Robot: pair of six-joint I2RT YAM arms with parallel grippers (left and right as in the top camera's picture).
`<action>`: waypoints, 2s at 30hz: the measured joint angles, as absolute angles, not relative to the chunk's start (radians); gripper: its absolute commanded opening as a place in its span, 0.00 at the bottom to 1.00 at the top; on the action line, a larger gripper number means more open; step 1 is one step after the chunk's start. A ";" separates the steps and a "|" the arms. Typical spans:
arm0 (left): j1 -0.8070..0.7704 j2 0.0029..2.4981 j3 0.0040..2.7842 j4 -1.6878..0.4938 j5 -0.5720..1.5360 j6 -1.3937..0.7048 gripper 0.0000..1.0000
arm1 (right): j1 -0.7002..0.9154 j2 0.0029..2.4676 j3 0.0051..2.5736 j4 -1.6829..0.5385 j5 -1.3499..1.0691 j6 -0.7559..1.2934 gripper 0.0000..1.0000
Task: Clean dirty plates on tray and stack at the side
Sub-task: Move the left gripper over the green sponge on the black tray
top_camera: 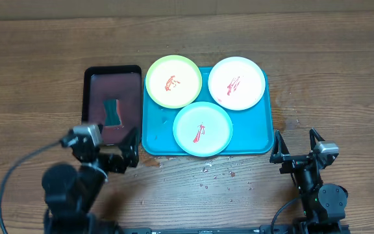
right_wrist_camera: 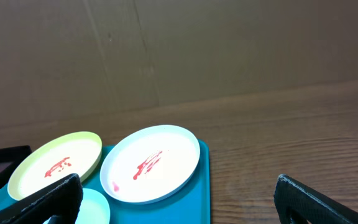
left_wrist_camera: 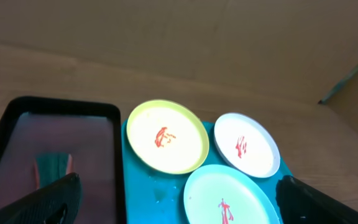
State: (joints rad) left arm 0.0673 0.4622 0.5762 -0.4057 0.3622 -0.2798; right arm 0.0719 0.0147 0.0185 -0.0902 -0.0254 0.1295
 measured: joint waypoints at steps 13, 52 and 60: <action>0.067 0.686 0.856 -0.502 0.363 -0.277 1.00 | 0.072 0.015 0.019 -0.090 -0.025 0.130 1.00; -0.137 1.095 0.929 -0.733 0.057 -0.180 1.00 | 0.072 0.015 0.019 -0.089 -0.026 0.130 1.00; -0.110 1.137 0.937 -0.708 -0.036 -0.180 1.00 | 0.072 0.015 0.019 -0.090 -0.026 0.130 1.00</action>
State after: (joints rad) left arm -0.1097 1.1366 0.9367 -0.7078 -0.0364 -0.1799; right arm 0.0719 0.0147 0.0185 -0.0898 -0.0257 0.1299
